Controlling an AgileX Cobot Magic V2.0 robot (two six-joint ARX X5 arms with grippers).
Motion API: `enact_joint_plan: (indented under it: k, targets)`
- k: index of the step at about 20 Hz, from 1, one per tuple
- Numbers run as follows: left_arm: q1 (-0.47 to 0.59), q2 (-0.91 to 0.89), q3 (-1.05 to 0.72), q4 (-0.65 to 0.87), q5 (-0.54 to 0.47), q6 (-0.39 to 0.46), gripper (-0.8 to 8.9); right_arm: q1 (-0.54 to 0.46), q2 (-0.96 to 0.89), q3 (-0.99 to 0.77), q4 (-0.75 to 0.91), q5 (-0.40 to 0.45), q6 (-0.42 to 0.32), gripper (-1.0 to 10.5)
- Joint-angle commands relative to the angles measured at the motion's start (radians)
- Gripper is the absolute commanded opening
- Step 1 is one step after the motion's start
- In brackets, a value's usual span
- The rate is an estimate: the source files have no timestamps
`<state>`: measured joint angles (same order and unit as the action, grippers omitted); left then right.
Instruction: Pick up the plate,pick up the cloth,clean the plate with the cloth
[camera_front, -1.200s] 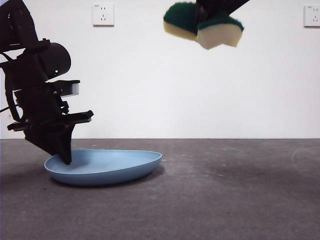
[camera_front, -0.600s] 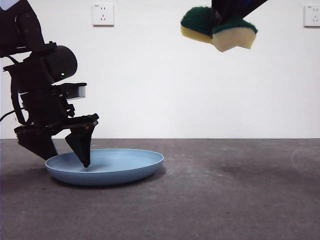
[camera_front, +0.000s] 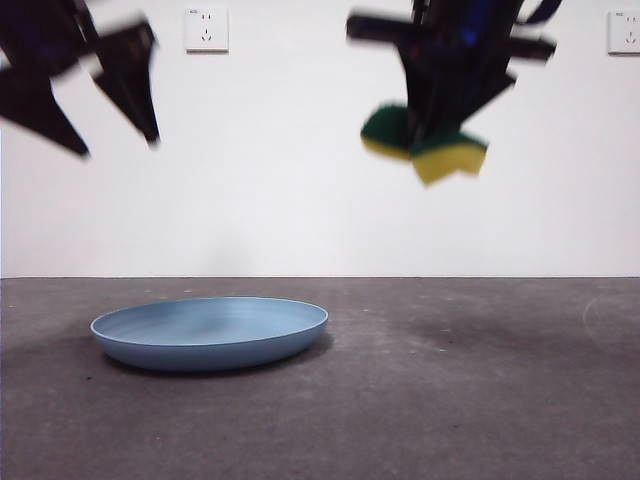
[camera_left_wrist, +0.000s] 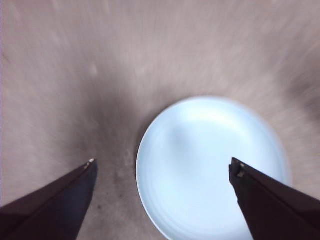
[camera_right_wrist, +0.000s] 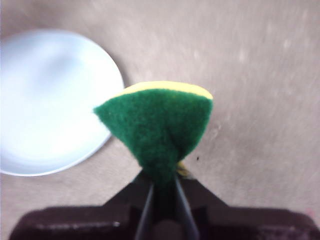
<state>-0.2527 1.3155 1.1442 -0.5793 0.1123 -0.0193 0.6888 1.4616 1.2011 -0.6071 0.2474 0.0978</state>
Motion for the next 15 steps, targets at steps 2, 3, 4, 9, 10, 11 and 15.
enact_joint_plan:
  k: [2, 3, 4, 9, 10, 11, 15]
  targets:
    - [-0.012, -0.135, -0.005, -0.067, 0.002, -0.006, 4.36, -0.058, 0.126, -0.007, 0.042, -0.097, 0.009, -0.1]
    - [-0.016, -0.169, -0.005, -0.087, 0.001, -0.006, 4.36, -0.077, 0.168, -0.007, 0.065, -0.121, 0.009, -0.1]
    - [-0.023, -0.201, -0.005, -0.107, 0.001, -0.006, 4.36, -0.098, 0.211, -0.007, 0.088, -0.140, 0.009, -0.1]
    - [-0.047, -0.259, -0.005, -0.201, 0.000, -0.006, 4.36, -0.166, 0.385, -0.007, 0.174, -0.218, 0.010, -0.1]
    - [-0.053, -0.259, -0.005, -0.212, 0.000, -0.006, 4.36, -0.174, 0.412, -0.007, 0.173, -0.230, 0.010, -0.1]
    - [-0.058, -0.259, -0.005, -0.217, 0.000, -0.006, 4.36, -0.179, 0.429, -0.007, 0.171, -0.240, 0.009, -0.1]
    - [-0.070, -0.259, -0.005, -0.216, -0.004, -0.006, 4.36, -0.182, 0.431, -0.006, 0.164, -0.249, 0.007, 1.1]
